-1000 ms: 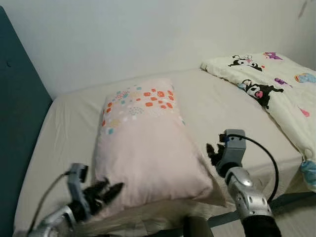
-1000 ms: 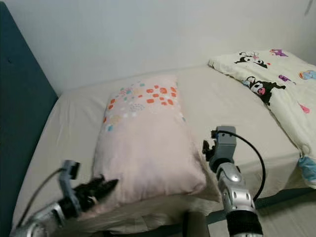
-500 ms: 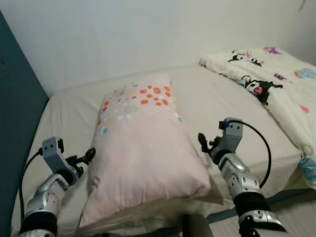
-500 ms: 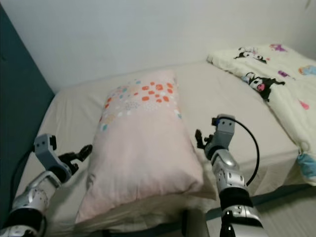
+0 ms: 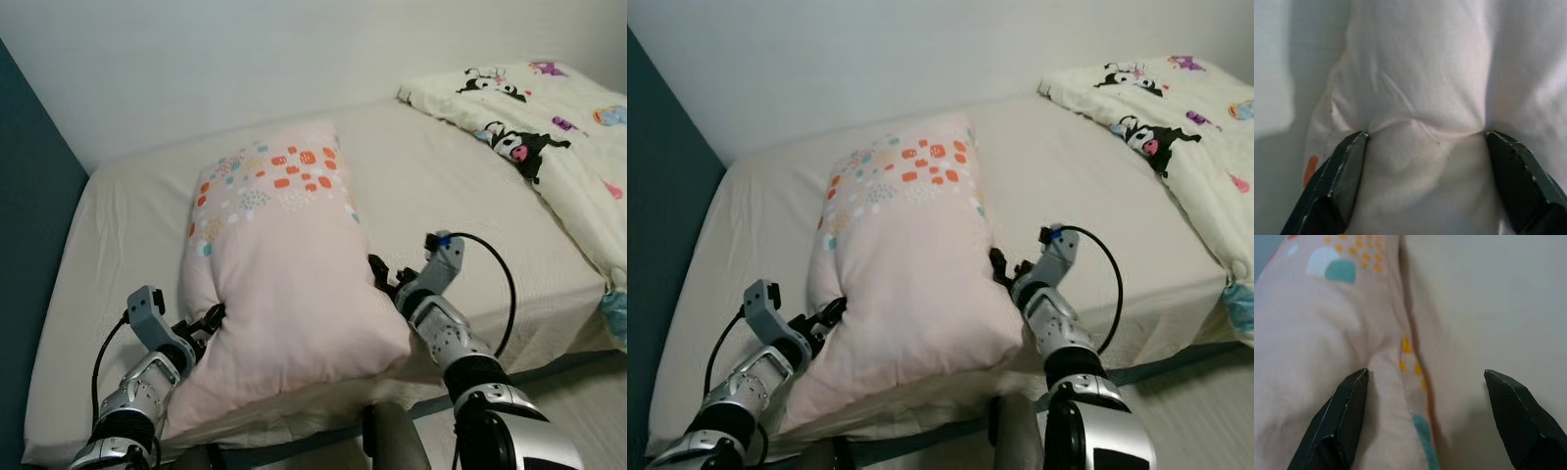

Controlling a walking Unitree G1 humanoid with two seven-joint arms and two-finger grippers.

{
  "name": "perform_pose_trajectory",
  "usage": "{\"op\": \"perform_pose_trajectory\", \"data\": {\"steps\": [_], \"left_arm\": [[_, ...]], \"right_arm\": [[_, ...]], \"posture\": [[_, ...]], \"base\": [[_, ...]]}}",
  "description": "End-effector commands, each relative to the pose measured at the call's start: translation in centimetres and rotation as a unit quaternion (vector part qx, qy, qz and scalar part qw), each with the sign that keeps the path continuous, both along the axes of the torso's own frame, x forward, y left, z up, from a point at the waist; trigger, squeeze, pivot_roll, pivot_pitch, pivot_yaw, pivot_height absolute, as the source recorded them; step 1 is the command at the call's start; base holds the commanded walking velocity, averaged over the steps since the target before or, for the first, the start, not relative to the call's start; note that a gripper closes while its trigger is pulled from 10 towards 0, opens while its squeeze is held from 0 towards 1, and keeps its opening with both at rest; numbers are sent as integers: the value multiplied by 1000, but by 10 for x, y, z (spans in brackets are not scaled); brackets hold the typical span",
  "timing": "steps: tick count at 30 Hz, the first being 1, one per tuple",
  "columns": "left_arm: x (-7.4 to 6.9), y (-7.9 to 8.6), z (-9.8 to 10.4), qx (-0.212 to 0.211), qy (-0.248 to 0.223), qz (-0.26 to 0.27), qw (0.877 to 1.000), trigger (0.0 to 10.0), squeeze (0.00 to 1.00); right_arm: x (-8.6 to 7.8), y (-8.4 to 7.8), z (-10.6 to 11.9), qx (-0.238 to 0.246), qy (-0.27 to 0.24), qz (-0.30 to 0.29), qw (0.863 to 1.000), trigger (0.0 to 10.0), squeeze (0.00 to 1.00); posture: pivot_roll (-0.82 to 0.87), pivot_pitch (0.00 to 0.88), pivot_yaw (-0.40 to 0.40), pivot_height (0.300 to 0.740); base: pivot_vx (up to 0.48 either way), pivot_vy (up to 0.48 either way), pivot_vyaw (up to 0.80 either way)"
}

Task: Clean up the room

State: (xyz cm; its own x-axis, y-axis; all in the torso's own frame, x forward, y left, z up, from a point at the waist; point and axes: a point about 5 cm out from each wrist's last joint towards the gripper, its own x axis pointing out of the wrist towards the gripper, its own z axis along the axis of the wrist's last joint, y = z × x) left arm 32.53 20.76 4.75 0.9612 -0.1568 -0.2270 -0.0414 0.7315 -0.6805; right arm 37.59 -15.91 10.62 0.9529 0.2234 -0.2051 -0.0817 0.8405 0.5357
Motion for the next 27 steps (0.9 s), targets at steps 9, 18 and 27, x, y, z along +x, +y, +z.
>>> {"op": "perform_pose_trajectory", "data": {"steps": [9, 18, 27], "left_arm": [[9, -22, 9, -103, -30, -22, 994, 10000, 1000], [11, -36, 12, -121, -46, -69, 989, 10000, 1000], [-6, -72, -3, -47, -40, -189, 980, 471, 1000]], "right_arm": [[-7, 27, -18, 51, 43, 60, 996, 10000, 1000], [-18, 45, -32, 59, 68, 113, 990, 10000, 0], [-19, 52, -32, 48, 59, 135, 988, 0, 0]], "posture": [[-105, 217, 52, 561], [-97, 208, 55, 561], [-96, 195, 53, 561]], "base": [[0, 0, 0], [0, 0, 0], [0, 0, 0]]}}
